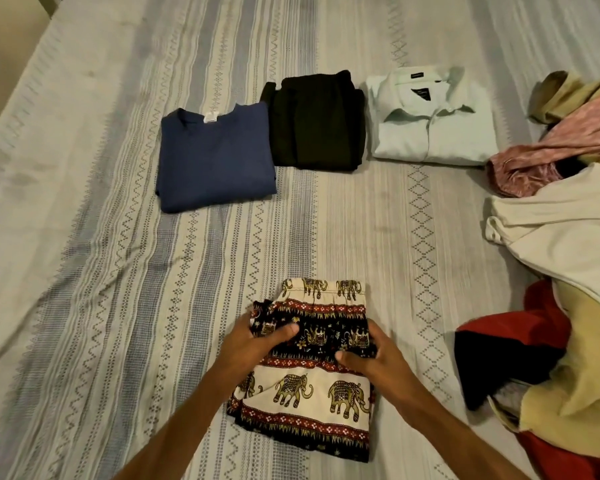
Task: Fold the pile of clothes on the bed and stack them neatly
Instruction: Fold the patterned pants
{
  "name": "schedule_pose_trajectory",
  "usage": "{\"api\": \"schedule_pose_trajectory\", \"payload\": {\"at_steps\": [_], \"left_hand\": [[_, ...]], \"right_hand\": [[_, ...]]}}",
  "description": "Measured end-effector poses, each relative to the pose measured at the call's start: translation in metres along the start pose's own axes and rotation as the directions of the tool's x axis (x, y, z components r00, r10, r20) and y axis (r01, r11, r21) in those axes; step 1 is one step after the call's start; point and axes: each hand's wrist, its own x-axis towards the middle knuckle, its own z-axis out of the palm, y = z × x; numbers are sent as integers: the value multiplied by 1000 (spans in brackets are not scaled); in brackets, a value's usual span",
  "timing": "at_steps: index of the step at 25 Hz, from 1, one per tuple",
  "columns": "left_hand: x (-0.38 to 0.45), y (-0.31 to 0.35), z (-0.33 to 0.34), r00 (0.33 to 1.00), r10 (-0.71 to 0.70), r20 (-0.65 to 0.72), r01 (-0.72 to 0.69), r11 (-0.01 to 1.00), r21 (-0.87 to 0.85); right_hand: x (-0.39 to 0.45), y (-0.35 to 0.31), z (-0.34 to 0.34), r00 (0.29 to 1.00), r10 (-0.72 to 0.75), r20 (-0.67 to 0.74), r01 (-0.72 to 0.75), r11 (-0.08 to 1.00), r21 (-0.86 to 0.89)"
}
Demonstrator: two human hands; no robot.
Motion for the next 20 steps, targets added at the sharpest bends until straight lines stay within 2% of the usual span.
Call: {"api": "schedule_pose_trajectory", "payload": {"at_steps": [2, 4, 6, 7, 9, 11, 13, 14, 16, 18, 20], "left_hand": [[-9, 0, 3, 998, -29, 62, 20, 990, 141], [-7, -8, 4, 998, -28, 48, 23, 994, 108], [-1, -12, -4, 1000, -19, 11, 20, 999, -41], [4, -13, -12, 1000, -22, -12, 20, 988, -151], [11, -14, -35, 997, -52, -54, 32, 949, -315], [22, -21, -63, 998, -69, 4, 65, 924, -376], [22, -27, -81, 992, -86, 95, 111, 949, -295], [19, -32, -82, 989, -81, 123, 110, 961, -254], [14, -42, -76, 994, -60, 95, 79, 974, -214], [10, -45, -74, 999, -27, 40, 38, 958, -285], [11, -43, -86, 999, 17, 31, -4, 922, -387]], "right_hand": [[5, 2, 9, 997, -9, -80, 6, 999, -34], [11, -6, 24, 992, -29, -120, 24, 999, -41], [21, -20, 38, 983, -2, -183, 8, 999, 31], [27, -29, 44, 975, 47, -215, -21, 992, 123], [39, -45, 51, 979, 128, -161, -100, 980, 174], [47, -58, 59, 982, 187, 0, -187, 979, -80], [55, -61, 70, 970, 239, 39, -220, 938, -268], [57, -60, 77, 973, 229, 26, -213, 937, -277], [60, -52, 93, 976, 210, -62, -219, 950, -221], [61, -48, 115, 976, 176, -127, -199, 960, -196], [65, -57, 138, 986, 113, -119, -136, 969, -206]]}}
